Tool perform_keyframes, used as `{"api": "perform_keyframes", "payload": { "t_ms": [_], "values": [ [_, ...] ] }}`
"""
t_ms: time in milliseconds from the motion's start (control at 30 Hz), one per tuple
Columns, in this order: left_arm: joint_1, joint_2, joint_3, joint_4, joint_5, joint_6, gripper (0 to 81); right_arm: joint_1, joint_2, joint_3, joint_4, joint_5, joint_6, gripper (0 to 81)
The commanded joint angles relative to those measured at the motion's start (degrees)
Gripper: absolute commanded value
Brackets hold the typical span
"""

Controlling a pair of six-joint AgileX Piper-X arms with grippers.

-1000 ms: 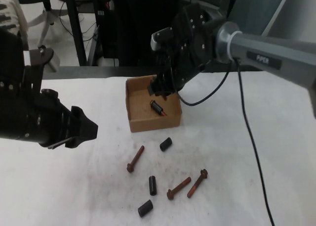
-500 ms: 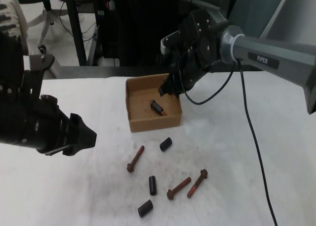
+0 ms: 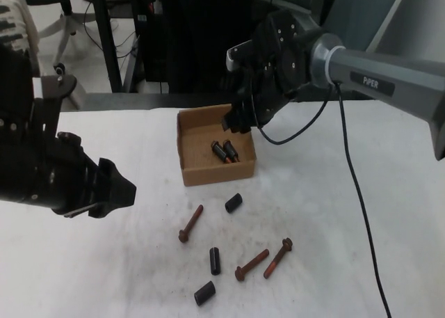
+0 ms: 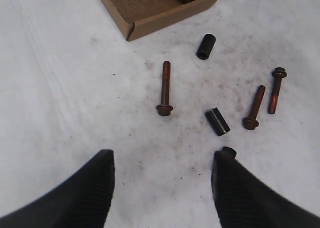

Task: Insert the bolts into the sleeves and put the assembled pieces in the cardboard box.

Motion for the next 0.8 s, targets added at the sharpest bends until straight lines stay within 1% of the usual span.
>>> {"api": "perform_keyframes", "payload": {
  "t_ms": [0, 167, 233, 300, 367, 500, 633, 767],
  "values": [
    [-0.22, -0.72, -0.67, -0.92, -0.01, 0.36, 54.0, 0.07, -4.02, -1.55, 3.52, -0.63, -0.14, 41.7],
    [-0.22, -0.72, -0.67, -1.57, -0.01, 0.13, 54.0, -0.05, -11.24, -3.57, 13.87, -3.59, -1.7, 41.7],
    [-0.22, -0.72, -0.67, -1.57, -0.01, -0.74, 52.1, -0.05, -14.93, -3.55, 18.21, -6.51, -1.59, 41.7],
    [-0.47, -0.72, -0.67, -1.57, -0.01, -1.31, 49.1, 0.14, -17.9, -3.55, 22.26, -7.99, -1.47, 41.7],
    [-1.22, -0.72, -0.67, -1.8, 0.14, -1.48, 47.8, 0.36, -20.37, -3.55, 26.52, -7.88, -1.73, 41.7],
    [-4.36, -0.44, -0.67, -3.31, 0.65, -1.91, 47.8, 0.31, -22.23, -2.5, 32.63, -7.88, -1.99, 41.7],
    [-8.3, 1.72, -0.67, -6.14, -0.37, -5.3, 47.8, 0.55, -22.29, 1.56, 36.54, -7.88, -2.12, 41.7],
    [-10.2, 4.44, -0.67, -5.8, -1.03, -5.71, 47.8, 1.93, -22.4, 6.25, 38.43, -8.44, -2.24, 41.6]
  ]
}}
